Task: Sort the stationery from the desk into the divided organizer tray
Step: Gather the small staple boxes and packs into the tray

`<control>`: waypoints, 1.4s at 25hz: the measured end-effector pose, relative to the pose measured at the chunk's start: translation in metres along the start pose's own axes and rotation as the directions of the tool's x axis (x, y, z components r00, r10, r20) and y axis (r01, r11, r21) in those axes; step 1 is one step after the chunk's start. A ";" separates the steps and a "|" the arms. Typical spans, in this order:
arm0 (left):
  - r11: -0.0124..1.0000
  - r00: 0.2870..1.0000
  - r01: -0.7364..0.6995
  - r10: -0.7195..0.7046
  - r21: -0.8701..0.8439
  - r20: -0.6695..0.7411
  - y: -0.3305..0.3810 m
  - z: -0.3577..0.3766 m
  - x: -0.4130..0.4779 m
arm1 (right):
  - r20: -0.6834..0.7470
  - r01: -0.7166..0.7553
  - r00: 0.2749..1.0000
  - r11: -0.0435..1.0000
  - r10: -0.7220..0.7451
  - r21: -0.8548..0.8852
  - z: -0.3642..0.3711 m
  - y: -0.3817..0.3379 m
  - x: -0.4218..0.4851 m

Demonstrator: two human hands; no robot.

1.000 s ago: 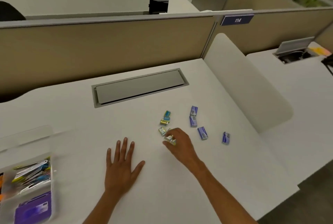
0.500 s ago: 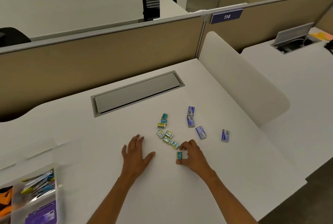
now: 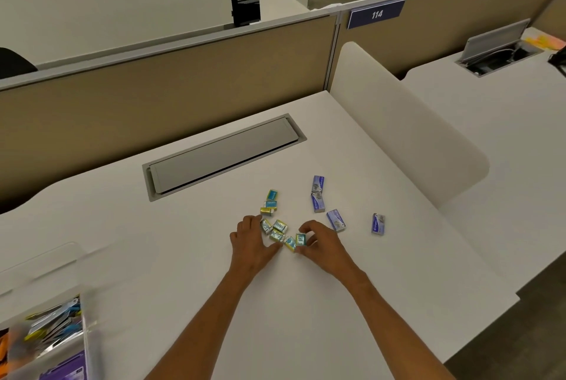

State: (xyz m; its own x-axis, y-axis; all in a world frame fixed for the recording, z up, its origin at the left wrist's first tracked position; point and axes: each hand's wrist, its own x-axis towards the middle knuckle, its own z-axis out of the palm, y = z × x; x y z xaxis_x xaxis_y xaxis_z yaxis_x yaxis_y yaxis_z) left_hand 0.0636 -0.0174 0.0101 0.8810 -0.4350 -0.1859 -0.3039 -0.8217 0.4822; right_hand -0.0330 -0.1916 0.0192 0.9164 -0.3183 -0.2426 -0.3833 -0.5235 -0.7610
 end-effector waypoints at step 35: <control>0.832 0.981 0.109 -0.179 -0.544 -0.077 -0.021 -0.011 -0.007 | 0.084 0.061 0.996 0.921 -0.031 -0.385 0.034 -0.039 0.056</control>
State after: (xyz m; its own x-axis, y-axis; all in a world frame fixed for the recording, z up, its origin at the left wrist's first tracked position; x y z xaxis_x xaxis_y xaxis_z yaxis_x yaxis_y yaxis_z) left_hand 0.0682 0.0065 0.0107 0.9466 -0.2510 -0.2025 0.0404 -0.5307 0.8466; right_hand 0.0370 -0.1622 0.0155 0.9343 -0.2341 -0.2688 -0.3412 -0.8059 -0.4839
